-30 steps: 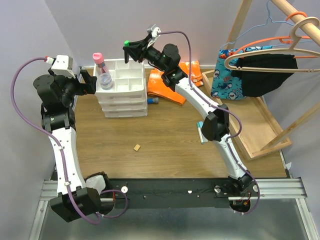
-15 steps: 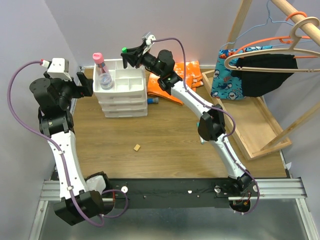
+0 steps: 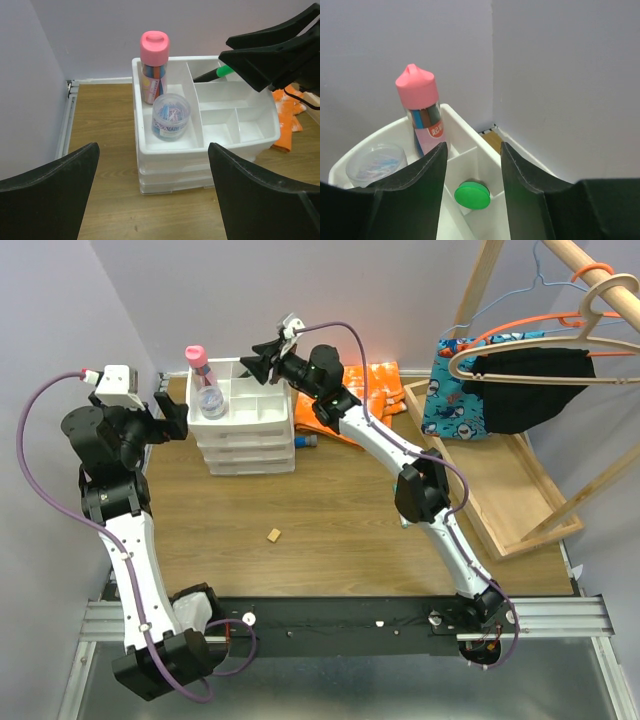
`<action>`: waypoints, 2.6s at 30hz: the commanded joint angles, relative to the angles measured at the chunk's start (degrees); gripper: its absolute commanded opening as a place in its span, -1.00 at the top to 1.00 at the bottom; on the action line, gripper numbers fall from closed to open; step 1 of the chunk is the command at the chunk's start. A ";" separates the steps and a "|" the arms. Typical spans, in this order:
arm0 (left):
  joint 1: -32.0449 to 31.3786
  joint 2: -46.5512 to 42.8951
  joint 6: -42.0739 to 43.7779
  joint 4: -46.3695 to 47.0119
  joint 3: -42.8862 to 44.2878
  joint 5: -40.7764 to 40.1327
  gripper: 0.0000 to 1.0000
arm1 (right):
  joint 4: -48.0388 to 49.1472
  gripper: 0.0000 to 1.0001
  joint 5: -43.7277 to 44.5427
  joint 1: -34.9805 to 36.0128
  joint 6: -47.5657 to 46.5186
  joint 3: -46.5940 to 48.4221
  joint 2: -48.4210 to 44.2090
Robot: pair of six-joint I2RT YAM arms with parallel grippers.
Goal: Sort the stationery into containers
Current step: Pick up the stationery from the center of the board.
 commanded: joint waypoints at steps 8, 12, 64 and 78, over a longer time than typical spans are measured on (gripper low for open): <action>-0.24 -3.96 0.35 -2.11 0.91 7.50 -0.97 | -9.77 -0.20 9.88 1.13 -3.17 -23.45 -29.29; -0.42 -3.61 0.97 -5.89 4.42 9.43 -0.98 | -20.55 -0.20 14.10 1.04 -2.38 -36.30 -42.23; -11.94 -4.40 7.56 -15.66 2.41 10.41 -0.97 | -51.80 0.00 22.81 -19.17 7.29 -76.48 -45.61; -11.14 -4.57 7.04 -15.30 1.53 9.88 -0.98 | -50.12 0.21 22.72 -20.14 5.44 -75.69 -42.27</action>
